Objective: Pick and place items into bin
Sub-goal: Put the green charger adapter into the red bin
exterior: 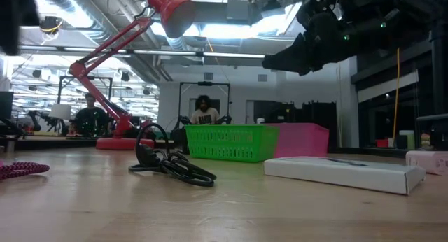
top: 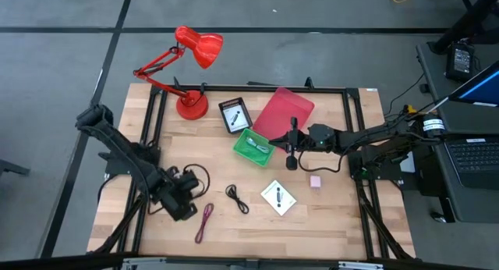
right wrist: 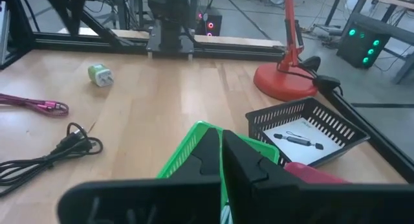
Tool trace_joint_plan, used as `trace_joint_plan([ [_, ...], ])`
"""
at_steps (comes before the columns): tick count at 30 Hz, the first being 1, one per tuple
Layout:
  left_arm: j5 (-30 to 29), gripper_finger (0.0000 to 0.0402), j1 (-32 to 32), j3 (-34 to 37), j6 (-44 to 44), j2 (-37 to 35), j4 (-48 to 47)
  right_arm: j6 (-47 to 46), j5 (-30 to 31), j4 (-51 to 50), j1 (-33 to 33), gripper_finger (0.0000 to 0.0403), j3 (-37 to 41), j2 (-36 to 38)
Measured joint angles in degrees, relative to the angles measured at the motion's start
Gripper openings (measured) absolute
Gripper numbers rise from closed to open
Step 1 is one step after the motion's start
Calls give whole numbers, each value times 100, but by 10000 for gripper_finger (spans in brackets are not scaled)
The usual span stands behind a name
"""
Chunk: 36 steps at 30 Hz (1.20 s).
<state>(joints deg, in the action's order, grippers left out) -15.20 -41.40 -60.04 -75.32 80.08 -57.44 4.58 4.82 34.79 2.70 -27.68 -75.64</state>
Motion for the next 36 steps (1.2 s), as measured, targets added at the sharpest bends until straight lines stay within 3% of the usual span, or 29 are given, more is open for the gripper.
trace_joint_plan([
  [12,292,3,-745,-989,-1701,941,-796,-306,0,4,-15,0,0,0],
  [22,315,10,-842,-896,-2233,1095,-1101,-283,1,172,-231,0,0,0],
  [36,288,134,-838,-886,-2401,1095,-1166,-286,0,125,-345,0,0,0],
])
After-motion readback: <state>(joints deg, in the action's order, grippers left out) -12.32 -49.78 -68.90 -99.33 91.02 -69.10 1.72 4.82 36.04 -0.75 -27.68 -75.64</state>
